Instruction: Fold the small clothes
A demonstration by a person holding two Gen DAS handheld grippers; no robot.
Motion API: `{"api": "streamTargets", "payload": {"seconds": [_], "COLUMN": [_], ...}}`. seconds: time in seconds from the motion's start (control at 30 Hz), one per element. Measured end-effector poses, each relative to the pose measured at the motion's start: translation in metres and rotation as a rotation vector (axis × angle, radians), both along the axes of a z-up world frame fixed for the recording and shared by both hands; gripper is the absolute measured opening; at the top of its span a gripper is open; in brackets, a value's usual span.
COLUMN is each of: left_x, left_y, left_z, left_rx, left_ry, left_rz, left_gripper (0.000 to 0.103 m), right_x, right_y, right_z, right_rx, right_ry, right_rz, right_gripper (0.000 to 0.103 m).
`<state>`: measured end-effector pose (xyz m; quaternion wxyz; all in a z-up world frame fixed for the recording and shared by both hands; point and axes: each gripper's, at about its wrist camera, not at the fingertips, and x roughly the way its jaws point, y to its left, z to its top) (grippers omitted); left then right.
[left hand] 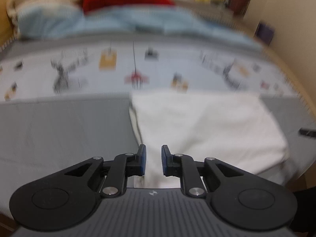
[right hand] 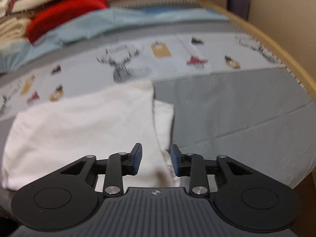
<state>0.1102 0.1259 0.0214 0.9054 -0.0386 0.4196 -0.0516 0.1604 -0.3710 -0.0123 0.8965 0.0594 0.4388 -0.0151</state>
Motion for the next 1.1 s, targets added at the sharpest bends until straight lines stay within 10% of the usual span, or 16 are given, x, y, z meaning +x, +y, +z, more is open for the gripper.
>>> {"api": "streamTargets", "payload": {"seconds": [0.13, 0.47, 0.6, 0.93, 1.1], "left_x": [-0.028, -0.032, -0.029, -0.024, -0.018], "left_y": [0.016, 0.049, 0.044, 0.058, 0.075], "left_z": [0.025, 0.03, 0.032, 0.018, 0.006], "left_rx": [-0.038, -0.241, -0.248, -0.275, -0.312], "left_ry": [-0.15, -0.214, -0.2, -0.169, -0.102], "left_rz": [0.034, 0.275, 0.27, 0.278, 0.298], "left_gripper": [0.036, 0.042, 0.042, 0.042, 0.043], "right_x": [-0.019, -0.031, -0.03, -0.035, -0.04], "right_y": [0.027, 0.122, 0.169, 0.299, 0.34], "right_z": [0.009, 0.016, 0.013, -0.024, -0.05], "right_rx": [0.035, 0.086, 0.158, 0.199, 0.105], "right_ry": [-0.031, -0.045, -0.051, 0.044, 0.061], "right_rz": [-0.006, 0.148, 0.266, 0.641, 0.735], "right_gripper": [0.036, 0.034, 0.006, 0.01, 0.034]}}
